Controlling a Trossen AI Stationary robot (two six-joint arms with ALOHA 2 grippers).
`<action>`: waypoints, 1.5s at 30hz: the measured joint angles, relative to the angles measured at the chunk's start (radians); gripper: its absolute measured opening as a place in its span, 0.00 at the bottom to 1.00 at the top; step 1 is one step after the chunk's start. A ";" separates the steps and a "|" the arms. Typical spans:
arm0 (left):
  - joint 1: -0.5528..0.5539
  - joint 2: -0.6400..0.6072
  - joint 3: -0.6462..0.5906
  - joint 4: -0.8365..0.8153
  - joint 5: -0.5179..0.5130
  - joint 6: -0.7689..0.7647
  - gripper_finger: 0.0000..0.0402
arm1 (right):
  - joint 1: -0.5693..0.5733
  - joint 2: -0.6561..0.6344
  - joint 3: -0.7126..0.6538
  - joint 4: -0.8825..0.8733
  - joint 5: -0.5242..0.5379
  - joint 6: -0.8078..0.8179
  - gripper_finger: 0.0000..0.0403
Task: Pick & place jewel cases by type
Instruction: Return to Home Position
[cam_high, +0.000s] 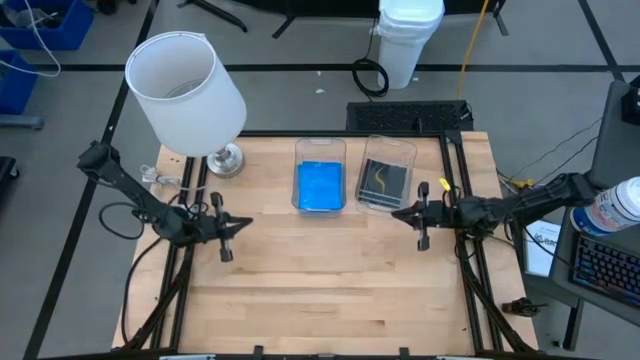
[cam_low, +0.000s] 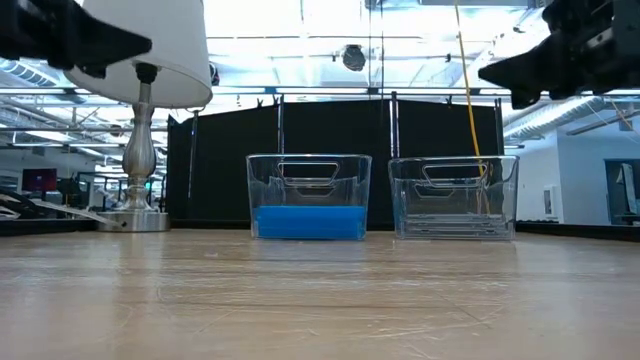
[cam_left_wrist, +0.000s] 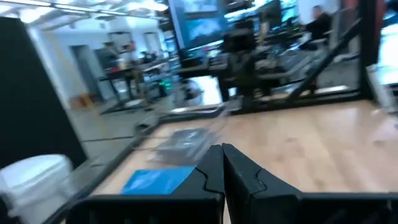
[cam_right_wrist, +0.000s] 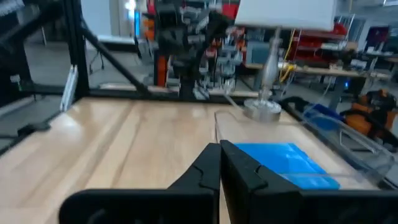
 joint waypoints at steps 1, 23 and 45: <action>0.000 -0.002 -0.012 0.009 -0.023 0.009 0.00 | 0.000 -0.002 -0.011 0.026 0.001 0.000 0.00; 0.053 -0.026 -0.126 0.131 0.034 0.129 0.00 | -0.232 -0.024 -0.089 0.176 -0.035 -0.039 0.00; -0.178 -0.347 -0.125 -0.082 -0.194 0.295 0.00 | -0.498 -0.253 -0.093 -0.058 -0.473 0.073 0.00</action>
